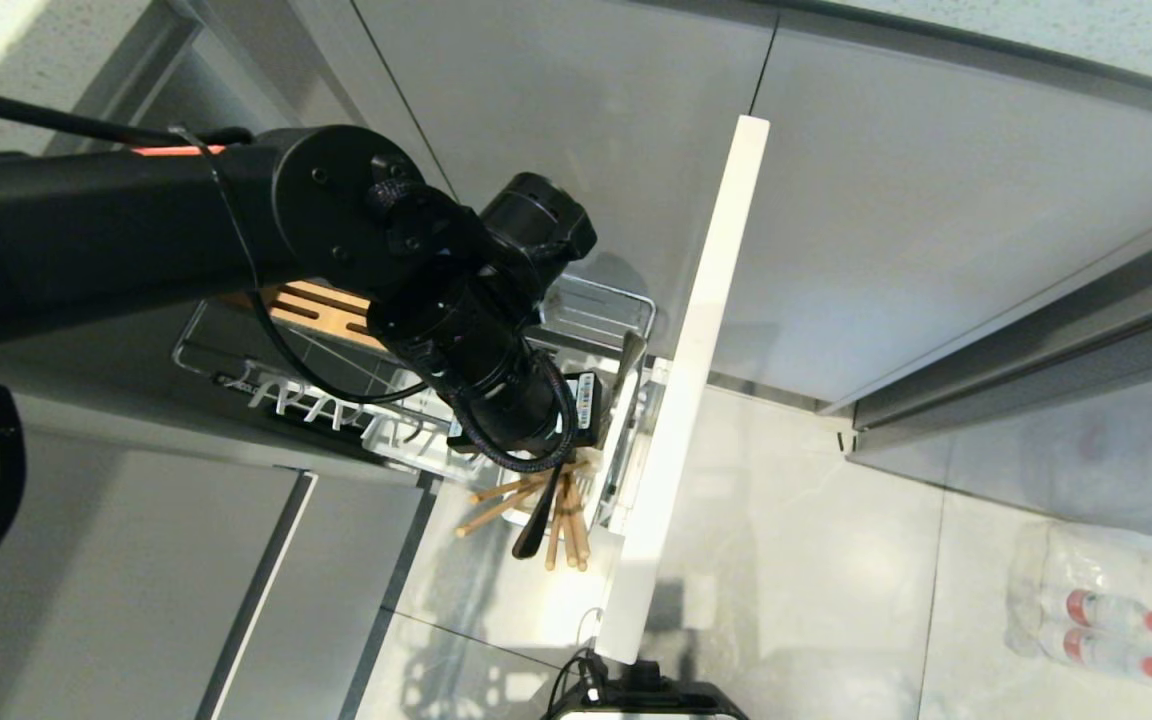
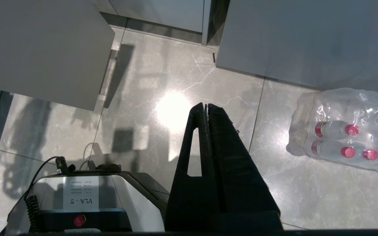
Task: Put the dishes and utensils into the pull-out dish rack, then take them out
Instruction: Pick up the spoon and place it in the cupboard
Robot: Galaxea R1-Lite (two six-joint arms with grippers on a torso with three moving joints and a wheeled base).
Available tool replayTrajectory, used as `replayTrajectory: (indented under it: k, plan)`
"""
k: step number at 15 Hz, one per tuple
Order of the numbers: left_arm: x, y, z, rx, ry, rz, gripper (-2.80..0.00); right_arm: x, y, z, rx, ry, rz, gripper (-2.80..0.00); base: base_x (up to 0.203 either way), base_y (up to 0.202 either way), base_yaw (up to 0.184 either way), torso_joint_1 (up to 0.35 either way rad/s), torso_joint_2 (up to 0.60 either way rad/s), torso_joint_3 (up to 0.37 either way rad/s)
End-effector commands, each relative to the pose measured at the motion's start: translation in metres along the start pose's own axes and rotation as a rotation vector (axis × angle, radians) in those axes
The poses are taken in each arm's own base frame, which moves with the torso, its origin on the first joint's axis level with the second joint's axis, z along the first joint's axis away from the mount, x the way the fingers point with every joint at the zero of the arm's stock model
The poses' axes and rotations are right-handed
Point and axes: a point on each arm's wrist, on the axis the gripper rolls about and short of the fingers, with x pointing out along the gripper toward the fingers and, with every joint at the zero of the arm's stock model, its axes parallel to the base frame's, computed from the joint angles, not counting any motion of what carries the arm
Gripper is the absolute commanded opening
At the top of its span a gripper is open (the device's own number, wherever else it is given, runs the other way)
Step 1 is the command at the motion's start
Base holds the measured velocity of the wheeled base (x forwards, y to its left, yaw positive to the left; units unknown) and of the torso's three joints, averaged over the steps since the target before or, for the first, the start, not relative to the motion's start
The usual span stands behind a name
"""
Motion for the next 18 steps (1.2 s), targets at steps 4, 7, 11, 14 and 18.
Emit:
replayTrajectory:
  k: [4,7,11,14,18]
  plan:
    - [-0.001,0.0,-0.001,-0.001,0.002,0.001,-2.8,0.0,0.0,0.0,0.0,0.001,0.0,-2.8,0.0,0.0,0.0,0.0,0.0,0.0]
    - [-0.001,0.0,0.0,-0.003,0.003,0.003,-2.8,0.0,0.0,0.0,0.0,0.001,0.0,-2.8,0.0,0.0,0.0,0.0,0.0,0.0]
    - [-0.001,0.0,0.0,-0.003,-0.002,0.002,0.0,0.0,0.0,0.0,0.0,0.001,0.0,-2.8,0.0,0.0,0.0,0.0,0.0,0.0]
    - [-0.003,0.001,0.0,-0.005,-0.003,0.0,0.0,0.0,0.0,0.0,0.0,0.001,0.0,-2.8,0.0,0.0,0.0,0.0,0.0,0.0]
    - [-0.018,0.002,0.0,-0.01,-0.044,-0.014,0.0,0.0,0.0,0.0,0.0,0.0,0.0,-2.8,0.0,0.0,0.0,0.0,0.0,0.0]
